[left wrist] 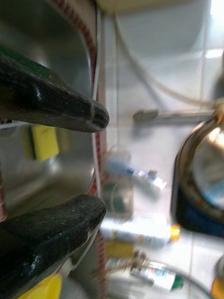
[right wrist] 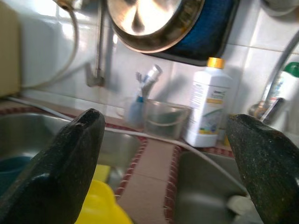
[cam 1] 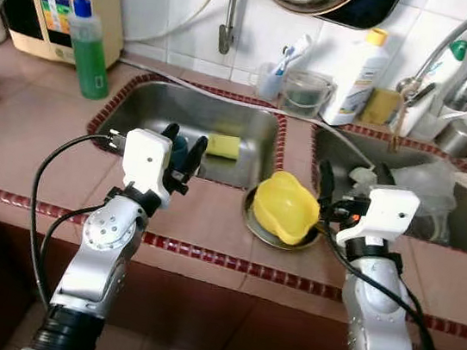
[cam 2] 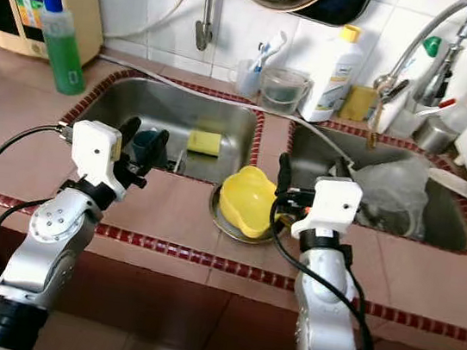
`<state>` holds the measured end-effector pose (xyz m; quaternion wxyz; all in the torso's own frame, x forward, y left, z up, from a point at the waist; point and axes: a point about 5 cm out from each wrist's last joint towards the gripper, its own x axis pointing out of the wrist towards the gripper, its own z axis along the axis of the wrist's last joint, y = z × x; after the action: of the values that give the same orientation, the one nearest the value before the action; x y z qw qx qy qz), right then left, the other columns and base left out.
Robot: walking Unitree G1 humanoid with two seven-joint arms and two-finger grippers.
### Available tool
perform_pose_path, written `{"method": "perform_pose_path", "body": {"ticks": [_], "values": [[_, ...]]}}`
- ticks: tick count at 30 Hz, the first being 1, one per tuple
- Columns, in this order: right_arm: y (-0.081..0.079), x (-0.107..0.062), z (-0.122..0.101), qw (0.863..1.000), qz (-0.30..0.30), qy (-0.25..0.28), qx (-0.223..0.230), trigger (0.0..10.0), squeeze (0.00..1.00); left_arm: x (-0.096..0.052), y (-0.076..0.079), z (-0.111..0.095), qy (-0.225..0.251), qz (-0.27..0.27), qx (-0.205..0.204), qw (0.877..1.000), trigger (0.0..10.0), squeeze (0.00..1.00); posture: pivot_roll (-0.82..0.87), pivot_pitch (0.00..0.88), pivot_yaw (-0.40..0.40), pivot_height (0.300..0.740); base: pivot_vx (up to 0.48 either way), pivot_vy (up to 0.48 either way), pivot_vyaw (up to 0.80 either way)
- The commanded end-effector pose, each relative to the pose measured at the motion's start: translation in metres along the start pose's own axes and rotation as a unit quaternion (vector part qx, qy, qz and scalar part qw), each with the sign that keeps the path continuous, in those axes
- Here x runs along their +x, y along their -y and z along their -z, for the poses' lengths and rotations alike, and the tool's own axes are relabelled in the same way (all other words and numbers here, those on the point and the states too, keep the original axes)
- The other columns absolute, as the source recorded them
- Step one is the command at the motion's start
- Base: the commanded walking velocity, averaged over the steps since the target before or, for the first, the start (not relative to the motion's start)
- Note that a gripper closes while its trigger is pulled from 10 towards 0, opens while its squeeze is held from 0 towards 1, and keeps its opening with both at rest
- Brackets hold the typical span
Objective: Kitchen organization
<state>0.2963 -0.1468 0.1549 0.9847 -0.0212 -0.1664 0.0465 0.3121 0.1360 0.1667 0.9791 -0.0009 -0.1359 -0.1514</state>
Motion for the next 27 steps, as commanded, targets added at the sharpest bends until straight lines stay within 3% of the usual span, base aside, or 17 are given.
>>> {"method": "perform_pose_path", "body": {"ticks": [1,15,17,20,27], "values": [[0.008,0.0,-0.002,1.0,0.008,0.003,-0.009,10.0,0.0,0.003,0.004,-0.006,0.012,0.007,-0.016,1.0,10.0,0.0,0.07,0.0,-0.042,0.74,0.0,0.0,0.0],[0.008,-0.003,0.001,1.0,0.004,-0.013,0.005,10.0,0.0,0.003,0.006,0.001,-0.055,0.018,0.009,0.998,10.0,0.0,0.06,0.0,-0.045,0.74,0.0,0.0,0.0],[0.01,-0.001,0.003,1.0,0.008,-0.025,0.012,10.0,0.0,0.001,0.01,-0.001,-0.051,0.034,0.029,0.998,10.0,0.0,0.07,0.0,-0.046,0.74,0.0,0.0,0.0],[0.008,0.007,0.008,0.998,-0.001,-0.059,0.01,10.0,0.0,0.0,0.014,-0.002,-0.06,0.043,0.021,0.997,10.0,0.0,0.06,0.0,-0.04,0.74,0.0,0.0,0.0],[0.009,0.023,0.005,0.998,-0.009,-0.068,0.0,10.0,0.0,-0.006,0.033,-0.01,-0.052,0.101,0.021,0.993,10.0,0.0,0.06,0.0,-0.043,0.74,0.0,0.0,0.0]]}}
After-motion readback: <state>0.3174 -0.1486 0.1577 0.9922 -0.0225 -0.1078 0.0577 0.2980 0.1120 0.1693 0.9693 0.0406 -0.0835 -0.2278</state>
